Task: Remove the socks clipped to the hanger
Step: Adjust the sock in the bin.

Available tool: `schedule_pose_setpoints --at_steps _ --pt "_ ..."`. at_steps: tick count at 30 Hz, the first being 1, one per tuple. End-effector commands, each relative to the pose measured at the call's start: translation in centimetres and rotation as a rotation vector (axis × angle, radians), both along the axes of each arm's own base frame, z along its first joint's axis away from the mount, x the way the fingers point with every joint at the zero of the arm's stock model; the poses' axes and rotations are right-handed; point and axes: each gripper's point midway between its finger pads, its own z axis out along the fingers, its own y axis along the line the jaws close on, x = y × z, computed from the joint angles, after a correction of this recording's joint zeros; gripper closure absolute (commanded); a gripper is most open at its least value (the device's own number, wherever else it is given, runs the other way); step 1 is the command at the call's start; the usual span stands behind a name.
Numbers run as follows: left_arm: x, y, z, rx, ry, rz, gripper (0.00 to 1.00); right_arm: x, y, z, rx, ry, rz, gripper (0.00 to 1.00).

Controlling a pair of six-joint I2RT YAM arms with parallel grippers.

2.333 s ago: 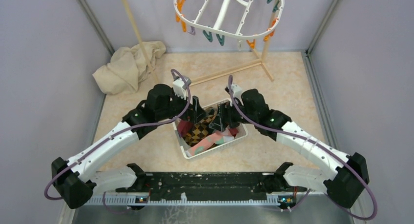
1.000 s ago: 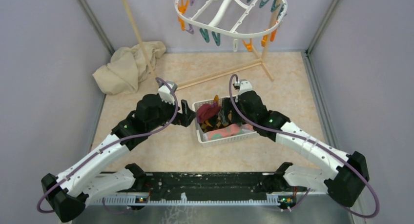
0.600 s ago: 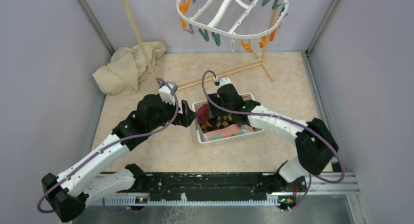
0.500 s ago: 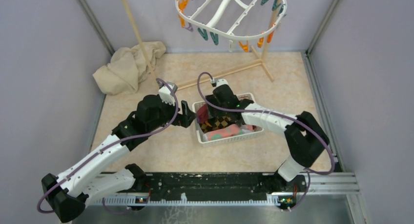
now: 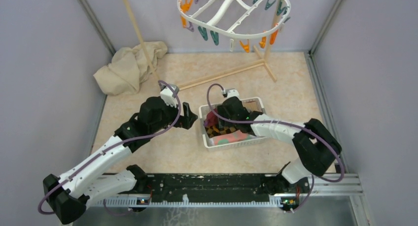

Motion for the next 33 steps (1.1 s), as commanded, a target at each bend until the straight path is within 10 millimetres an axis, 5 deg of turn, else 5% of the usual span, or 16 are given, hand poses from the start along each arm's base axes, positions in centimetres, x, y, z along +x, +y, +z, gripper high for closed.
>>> schedule_pose_setpoints --at_steps 1,5,9,12,19,26,33 --pt "0.6 -0.2 1.0 -0.014 -0.025 0.01 0.01 -2.2 -1.9 2.9 0.001 -0.014 0.013 0.33" --pt "0.7 -0.2 1.2 -0.014 -0.032 0.013 0.01 -1.8 -1.0 9.3 0.107 -0.126 0.049 0.32" --pt "0.9 -0.3 1.4 -0.01 -0.035 0.01 0.01 -1.7 -0.6 13.1 0.168 -0.186 0.06 0.31" --pt "1.0 -0.1 1.5 0.002 -0.042 0.014 0.01 -1.5 -0.2 13.3 0.189 -0.205 0.068 0.3" --pt "3.1 2.0 1.5 0.062 -0.076 0.077 0.01 -1.1 0.1 9.5 0.147 -0.159 0.067 0.24" --pt "4.3 4.4 2.7 0.068 -0.113 0.113 0.01 -2.0 -0.8 14.3 0.202 -0.269 0.104 0.19" --pt "5.1 6.9 8.4 0.074 -0.271 0.202 0.01 -1.3 -5.9 20.9 0.162 -0.444 -0.013 0.02"
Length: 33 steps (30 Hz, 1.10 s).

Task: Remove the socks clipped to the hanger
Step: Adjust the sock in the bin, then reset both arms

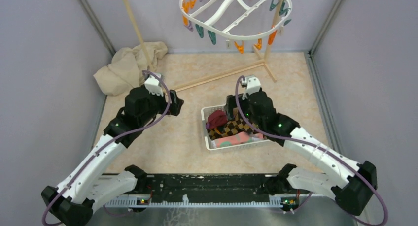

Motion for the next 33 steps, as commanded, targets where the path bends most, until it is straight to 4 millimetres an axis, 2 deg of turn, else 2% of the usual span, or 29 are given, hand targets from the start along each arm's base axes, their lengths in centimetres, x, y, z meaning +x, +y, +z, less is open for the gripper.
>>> schedule_pose_setpoints --at_steps 1,4,8,10,14,20,24,26,29,33 --pt "1.1 2.1 6.5 0.002 -0.187 0.078 0.01 1.5 -3.7 7.1 0.029 -0.191 -0.096 0.01" --pt "2.5 3.7 7.7 0.023 -0.241 0.136 0.01 2.6 -7.8 8.5 0.042 -0.241 -0.188 0.01" --pt "3.8 5.8 8.0 0.04 -0.294 0.199 0.01 3.5 -13.7 10.0 0.072 -0.319 -0.339 0.01" --pt "4.4 6.8 7.9 0.042 -0.313 0.213 0.01 3.6 -15.6 10.2 0.08 -0.341 -0.405 0.01" --pt "6.0 8.2 6.8 0.0 -0.324 0.237 0.01 4.1 -17.9 8.7 0.057 -0.343 -0.507 0.01" --pt "7.3 10.6 2.3 0.119 -0.366 0.307 0.01 4.0 -22.1 6.4 0.03 -0.44 -0.699 0.01" --pt "7.8 12.3 -2.0 0.187 -0.34 0.377 0.01 3.6 -24.0 2.6 0.007 -0.439 -0.791 0.01" --pt "7.9 13.0 -4.3 0.221 -0.311 0.392 0.01 3.4 -24.5 1.3 0.001 -0.434 -0.819 0.01" --pt "8.0 13.6 -6.5 0.223 -0.316 0.388 0.01 3.2 -24.9 -0.6 -0.003 -0.459 -0.833 0.01" --pt "8.2 14.5 -9.3 0.213 -0.297 0.368 0.01 3.3 -24.9 -2.2 -0.007 -0.492 -0.828 0.02"
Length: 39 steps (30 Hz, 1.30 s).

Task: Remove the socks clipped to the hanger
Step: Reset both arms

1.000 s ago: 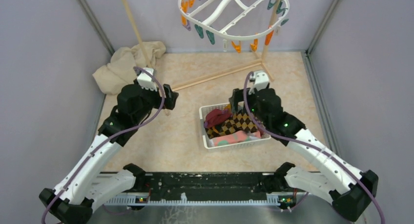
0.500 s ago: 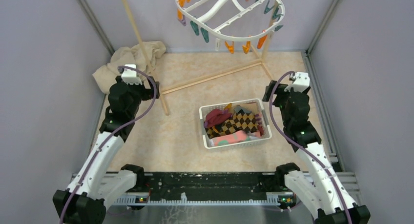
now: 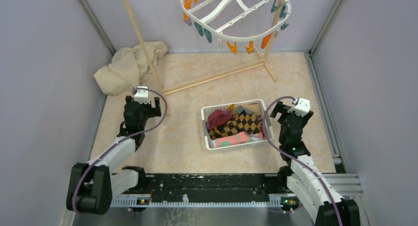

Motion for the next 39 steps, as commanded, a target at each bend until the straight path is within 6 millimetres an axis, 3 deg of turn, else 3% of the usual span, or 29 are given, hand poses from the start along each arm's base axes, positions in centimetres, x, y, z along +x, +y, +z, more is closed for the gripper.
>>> schedule_pose_setpoints --at_steps 1,5,10,18,24,27,31,39 --pt "1.2 0.9 0.5 -0.015 -0.107 -0.019 0.01 0.7 -0.8 2.6 -0.005 -0.182 -0.042 0.01" --pt "0.8 1.2 -1.4 -0.022 -0.134 -0.071 0.01 1.3 -1.2 1.7 -0.039 -0.204 -0.058 0.01" --pt "1.2 1.1 -3.7 -0.069 -0.09 -0.158 0.01 1.8 -1.6 -0.7 -0.061 -0.188 -0.086 0.01" --pt "2.4 1.1 -3.0 -0.085 -0.134 -0.168 0.01 2.0 -2.1 -1.6 -0.068 -0.253 -0.119 0.01" --pt "2.4 0.1 -2.8 -0.09 -0.138 -0.23 0.01 2.4 -0.8 -1.7 -0.092 -0.25 -0.03 0.01" --pt "1.9 0.1 -2.5 -0.09 -0.16 -0.224 0.01 0.8 -0.4 -2.0 -0.123 -0.275 0.019 0.01" --pt "1.4 -0.3 -2.4 -0.09 -0.169 -0.25 0.01 0.6 -0.3 -1.9 -0.122 -0.279 0.029 0.01" --pt "1.5 -0.6 -2.5 -0.092 -0.158 -0.269 0.01 2.1 0.3 -2.6 -0.146 -0.241 0.054 0.01"
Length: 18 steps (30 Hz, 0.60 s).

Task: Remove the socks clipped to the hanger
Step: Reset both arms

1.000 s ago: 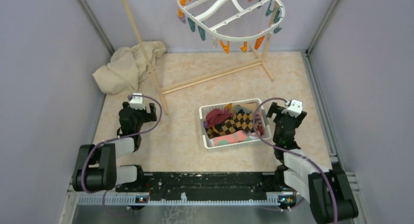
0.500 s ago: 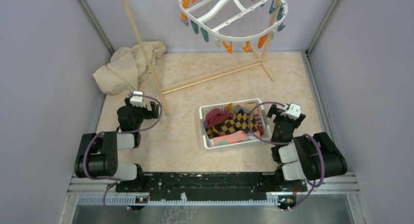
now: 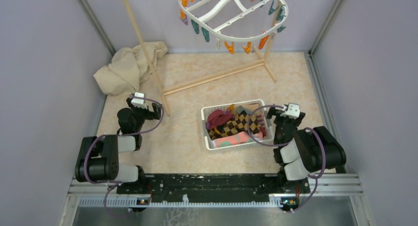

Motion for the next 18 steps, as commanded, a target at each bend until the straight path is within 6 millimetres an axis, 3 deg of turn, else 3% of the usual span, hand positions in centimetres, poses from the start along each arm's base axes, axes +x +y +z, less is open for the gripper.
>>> schedule_pose_setpoints --at_steps 1,12,18 --pt "0.0 -0.4 1.2 -0.006 -0.045 -0.025 0.01 -0.4 0.2 1.4 -0.004 -0.073 0.023 0.01" --pt "-0.7 -0.2 1.8 -0.023 -0.096 -0.002 0.01 -0.7 -0.9 1.3 0.067 -0.097 0.01 0.01" --pt "-0.1 -0.8 1.3 -0.012 -0.062 -0.051 0.01 1.3 -1.5 0.5 0.091 -0.018 -0.042 0.01"
